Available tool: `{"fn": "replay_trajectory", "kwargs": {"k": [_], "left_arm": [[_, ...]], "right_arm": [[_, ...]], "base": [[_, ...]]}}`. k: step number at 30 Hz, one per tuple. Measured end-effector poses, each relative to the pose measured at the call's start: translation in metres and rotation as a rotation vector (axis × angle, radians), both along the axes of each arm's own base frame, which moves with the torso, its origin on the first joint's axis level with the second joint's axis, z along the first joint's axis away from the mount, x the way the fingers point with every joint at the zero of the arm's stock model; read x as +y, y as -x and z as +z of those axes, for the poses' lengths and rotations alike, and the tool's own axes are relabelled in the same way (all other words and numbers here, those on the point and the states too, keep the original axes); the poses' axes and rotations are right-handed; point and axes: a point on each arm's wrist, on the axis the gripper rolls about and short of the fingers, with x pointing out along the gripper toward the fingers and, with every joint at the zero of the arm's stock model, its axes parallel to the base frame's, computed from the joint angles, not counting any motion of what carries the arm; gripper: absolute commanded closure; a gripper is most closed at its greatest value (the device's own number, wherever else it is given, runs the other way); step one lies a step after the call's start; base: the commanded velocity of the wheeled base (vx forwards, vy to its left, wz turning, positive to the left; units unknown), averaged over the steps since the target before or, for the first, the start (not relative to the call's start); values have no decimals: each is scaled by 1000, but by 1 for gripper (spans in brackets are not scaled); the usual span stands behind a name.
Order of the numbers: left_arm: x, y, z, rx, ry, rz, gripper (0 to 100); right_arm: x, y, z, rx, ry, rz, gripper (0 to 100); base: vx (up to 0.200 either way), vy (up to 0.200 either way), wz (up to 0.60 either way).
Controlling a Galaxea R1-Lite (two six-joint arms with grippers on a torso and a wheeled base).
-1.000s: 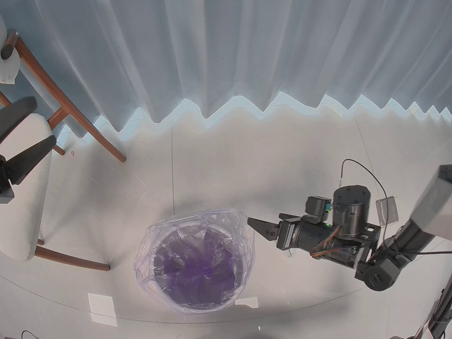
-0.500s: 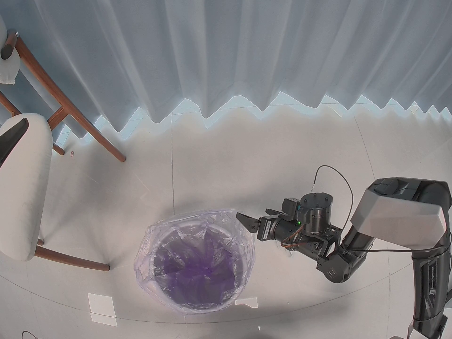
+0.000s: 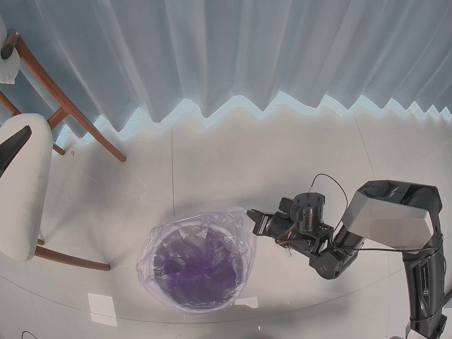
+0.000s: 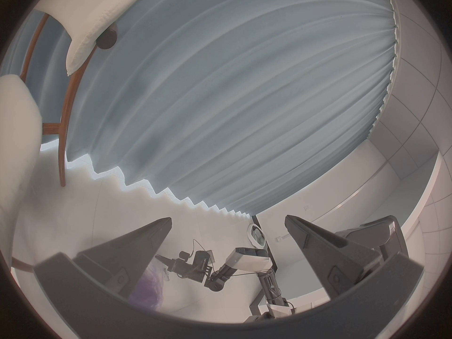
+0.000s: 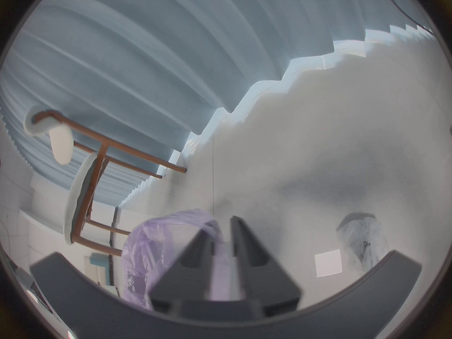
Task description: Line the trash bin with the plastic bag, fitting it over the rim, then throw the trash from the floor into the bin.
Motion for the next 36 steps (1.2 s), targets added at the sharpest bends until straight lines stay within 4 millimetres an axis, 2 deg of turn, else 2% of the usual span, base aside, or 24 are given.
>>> {"fn": "replay_trajectory", "kwargs": {"k": [6, 10, 13, 15, 24, 29, 30, 36], "left_arm": [[0, 0, 0, -1, 0, 2, 0], [0, 0, -1, 1, -1, 1, 0], [0, 0, -2, 3, -3, 0, 0], [0, -1, -3, 8, -4, -3, 0], [-1, 0, -4, 10, -13, -25, 0], [-1, 0, -5, 11, -14, -27, 0], [-1, 0, -5, 12, -14, -27, 0], [-1, 0, -5, 12, -13, -27, 0]], "right_arm": [[1, -14, -3, 129, 3, -38, 100], [2, -31, -2, 177, -2, -73, 100], [1, -44, -9, 185, -4, -105, 100], [-5, -63, -28, 192, -2, -157, 100], [-8, -66, -44, 209, 6, -168, 100], [-8, -59, -47, 225, 13, -164, 100], [-8, -56, -47, 228, 15, -163, 0], [-11, -34, -33, 257, -28, -166, 0]], "base": [[0, 0, 0], [0, 0, 0], [0, 0, 0], [0, 0, 0], [0, 0, 0], [0, 0, 0], [0, 0, 0], [0, 0, 0]]}}
